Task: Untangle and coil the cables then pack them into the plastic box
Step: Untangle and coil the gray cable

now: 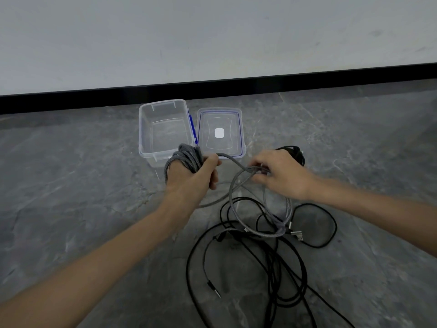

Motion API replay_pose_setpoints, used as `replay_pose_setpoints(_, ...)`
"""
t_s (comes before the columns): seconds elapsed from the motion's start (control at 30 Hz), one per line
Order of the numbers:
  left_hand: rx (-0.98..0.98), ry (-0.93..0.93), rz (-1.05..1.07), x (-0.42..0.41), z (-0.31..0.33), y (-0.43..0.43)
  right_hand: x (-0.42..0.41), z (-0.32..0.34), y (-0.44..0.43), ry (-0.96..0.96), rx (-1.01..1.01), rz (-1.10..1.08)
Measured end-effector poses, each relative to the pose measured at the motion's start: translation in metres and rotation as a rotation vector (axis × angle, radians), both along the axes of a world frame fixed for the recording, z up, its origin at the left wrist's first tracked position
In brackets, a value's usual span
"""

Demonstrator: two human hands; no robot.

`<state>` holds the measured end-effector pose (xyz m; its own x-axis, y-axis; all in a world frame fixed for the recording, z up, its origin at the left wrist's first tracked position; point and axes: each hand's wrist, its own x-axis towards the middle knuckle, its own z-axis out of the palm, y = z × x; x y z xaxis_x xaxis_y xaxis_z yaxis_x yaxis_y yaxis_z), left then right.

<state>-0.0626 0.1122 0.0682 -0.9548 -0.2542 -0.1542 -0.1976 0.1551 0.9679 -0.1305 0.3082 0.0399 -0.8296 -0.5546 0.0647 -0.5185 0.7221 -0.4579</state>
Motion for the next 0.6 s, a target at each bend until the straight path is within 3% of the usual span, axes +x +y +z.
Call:
replay_pose_setpoints(0.13,-0.065,-0.041,-0.071,-0.001,-0.003,0.001,0.002,0.006,-0.002,0.031,-0.004,0.030)
replay_pose_setpoints(0.33,-0.331,-0.052,-0.147,0.001,-0.007,-0.002,0.010,0.016,-0.008,0.091,0.011,0.116)
replay_pose_setpoints(0.47,-0.286,-0.076,-0.178,0.003,-0.004,-0.005,0.012,0.018,-0.010,0.095,0.028,0.151)
replay_pose_setpoints(0.6,-0.376,-0.066,-0.152,0.002,-0.008,-0.006,0.013,0.018,-0.012,-0.061,-0.110,0.114)
